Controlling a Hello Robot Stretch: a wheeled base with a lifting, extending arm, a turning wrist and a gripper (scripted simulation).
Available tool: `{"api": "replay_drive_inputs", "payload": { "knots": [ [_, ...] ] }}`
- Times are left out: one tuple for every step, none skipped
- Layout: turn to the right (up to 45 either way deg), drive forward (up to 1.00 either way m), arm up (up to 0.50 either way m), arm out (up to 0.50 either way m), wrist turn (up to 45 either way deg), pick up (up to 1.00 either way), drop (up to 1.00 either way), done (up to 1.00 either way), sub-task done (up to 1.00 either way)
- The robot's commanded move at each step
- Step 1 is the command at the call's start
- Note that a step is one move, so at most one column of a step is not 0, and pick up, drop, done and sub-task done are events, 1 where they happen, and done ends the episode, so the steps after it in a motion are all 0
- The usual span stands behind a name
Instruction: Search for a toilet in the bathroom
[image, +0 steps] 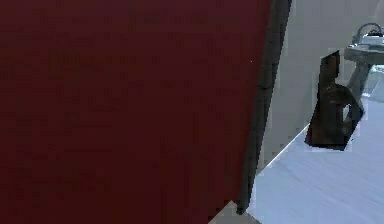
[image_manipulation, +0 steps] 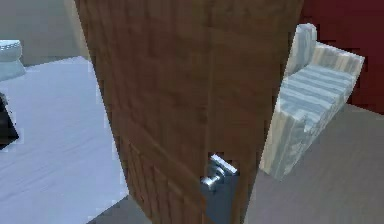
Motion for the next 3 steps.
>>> {"api": "replay_drive_inputs", "payload": {
  "knots": [
    [45.0, 0.0, 0.0, 0.0, 0.0, 0.0, 0.0, 0.0, 0.0],
    [0.0, 1.0, 0.0, 0.0, 0.0, 0.0, 0.0, 0.0, 0.0],
    [6.0, 0.0, 0.0, 0.0, 0.0, 0.0, 0.0, 0.0, 0.0]
  ]
}}
